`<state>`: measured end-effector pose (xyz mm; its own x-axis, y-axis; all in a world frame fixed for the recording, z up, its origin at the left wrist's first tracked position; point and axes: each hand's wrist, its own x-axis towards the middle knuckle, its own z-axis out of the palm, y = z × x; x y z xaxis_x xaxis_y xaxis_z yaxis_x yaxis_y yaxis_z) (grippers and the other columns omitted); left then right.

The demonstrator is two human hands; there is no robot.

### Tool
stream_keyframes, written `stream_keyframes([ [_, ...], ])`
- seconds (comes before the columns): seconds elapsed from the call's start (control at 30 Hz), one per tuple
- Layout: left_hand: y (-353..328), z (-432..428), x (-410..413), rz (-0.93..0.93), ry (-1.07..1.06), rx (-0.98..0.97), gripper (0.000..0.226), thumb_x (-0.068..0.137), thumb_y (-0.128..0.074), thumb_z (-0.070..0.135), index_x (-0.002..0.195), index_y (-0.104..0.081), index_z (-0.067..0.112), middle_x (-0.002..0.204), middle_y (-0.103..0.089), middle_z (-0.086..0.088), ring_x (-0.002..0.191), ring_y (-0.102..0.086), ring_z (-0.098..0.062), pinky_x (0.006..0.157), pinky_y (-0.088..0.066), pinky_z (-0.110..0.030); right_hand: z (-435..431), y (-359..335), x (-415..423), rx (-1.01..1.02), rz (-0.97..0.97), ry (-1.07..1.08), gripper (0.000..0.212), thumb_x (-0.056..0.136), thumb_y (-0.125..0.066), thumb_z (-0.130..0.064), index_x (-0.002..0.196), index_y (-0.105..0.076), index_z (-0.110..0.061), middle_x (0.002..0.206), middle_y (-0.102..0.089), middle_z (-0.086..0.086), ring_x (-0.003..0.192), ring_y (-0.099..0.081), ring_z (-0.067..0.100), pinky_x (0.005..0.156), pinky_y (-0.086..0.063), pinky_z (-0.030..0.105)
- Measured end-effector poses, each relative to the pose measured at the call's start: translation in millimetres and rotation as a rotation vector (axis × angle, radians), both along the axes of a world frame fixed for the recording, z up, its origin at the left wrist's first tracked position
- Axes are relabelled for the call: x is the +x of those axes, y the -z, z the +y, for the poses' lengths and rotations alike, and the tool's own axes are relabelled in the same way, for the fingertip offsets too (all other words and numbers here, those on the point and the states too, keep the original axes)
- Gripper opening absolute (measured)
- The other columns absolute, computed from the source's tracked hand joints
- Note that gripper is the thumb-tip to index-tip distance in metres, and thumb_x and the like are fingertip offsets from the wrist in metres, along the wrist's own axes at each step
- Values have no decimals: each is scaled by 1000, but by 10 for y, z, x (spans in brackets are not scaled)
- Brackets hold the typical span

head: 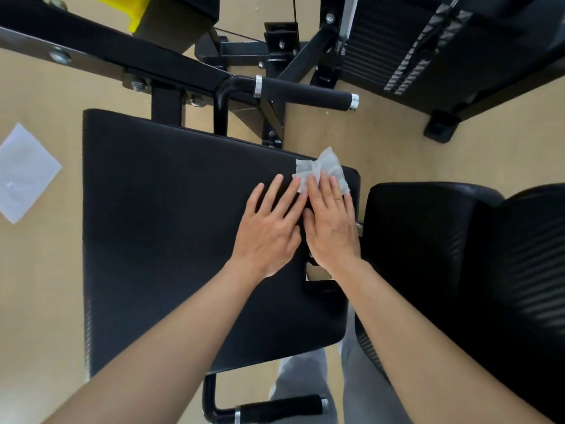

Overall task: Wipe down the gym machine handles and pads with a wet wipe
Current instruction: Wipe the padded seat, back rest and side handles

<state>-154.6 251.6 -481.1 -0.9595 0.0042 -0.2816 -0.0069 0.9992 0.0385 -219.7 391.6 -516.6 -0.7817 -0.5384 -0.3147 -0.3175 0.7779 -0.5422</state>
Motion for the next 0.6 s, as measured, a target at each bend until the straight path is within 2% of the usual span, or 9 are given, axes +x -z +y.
stream_keyframes([
  [0.1, 30, -29, -139, -26, 17, -56, 61, 105, -31, 42, 161, -29, 20, 169, -24, -3, 157, -16, -34, 125, -13, -55, -17, 13, -98, 44, -24, 38, 63, 106, -34, -30, 162, -6, -25, 171, -4, 5, 158, 2, 20, 128, -5, 45],
  [0.17, 42, -24, -140, -24, 15, -61, 60, 104, -33, 43, 160, -32, 19, 168, -26, -3, 157, -17, -34, 125, -14, -56, -7, 18, -73, 57, -45, 77, 68, 106, -36, -30, 162, 1, -21, 171, -2, 4, 157, 4, 18, 129, -4, 44],
  [0.3, 12, 40, 95, -21, -8, -52, 63, 103, -36, 44, 159, -34, 15, 169, -25, -2, 157, -15, -34, 126, -13, -55, 93, -62, 285, 128, -65, 107, 67, 105, -33, -32, 162, -1, -15, 171, 1, 7, 157, 6, 21, 128, -6, 47],
  [0.4, -31, 89, 244, -8, -19, -40, 62, 101, -43, 43, 155, -42, 12, 165, -34, -3, 155, -21, -35, 124, -19, -54, 148, -124, 569, 104, -95, 130, 64, 106, -37, -29, 162, -9, -16, 170, -2, 8, 157, 3, 22, 128, -8, 45],
  [0.53, -35, 136, 273, 116, -67, 17, 49, 97, -52, 31, 139, -60, 8, 149, -57, -8, 145, -43, -32, 119, -33, -50, 170, -116, 615, 5, -55, 203, 56, 103, -52, -17, 156, -35, -9, 165, -27, 16, 154, -21, 30, 123, -28, 47],
  [0.6, -14, 129, 222, 175, -46, 82, 48, 93, -54, 20, 137, -61, 5, 144, -60, -10, 139, -50, -31, 116, -38, -46, 175, -74, 540, -38, -43, 235, 52, 101, -54, -11, 152, -42, -7, 161, -34, 18, 152, -27, 32, 121, -31, 44],
])
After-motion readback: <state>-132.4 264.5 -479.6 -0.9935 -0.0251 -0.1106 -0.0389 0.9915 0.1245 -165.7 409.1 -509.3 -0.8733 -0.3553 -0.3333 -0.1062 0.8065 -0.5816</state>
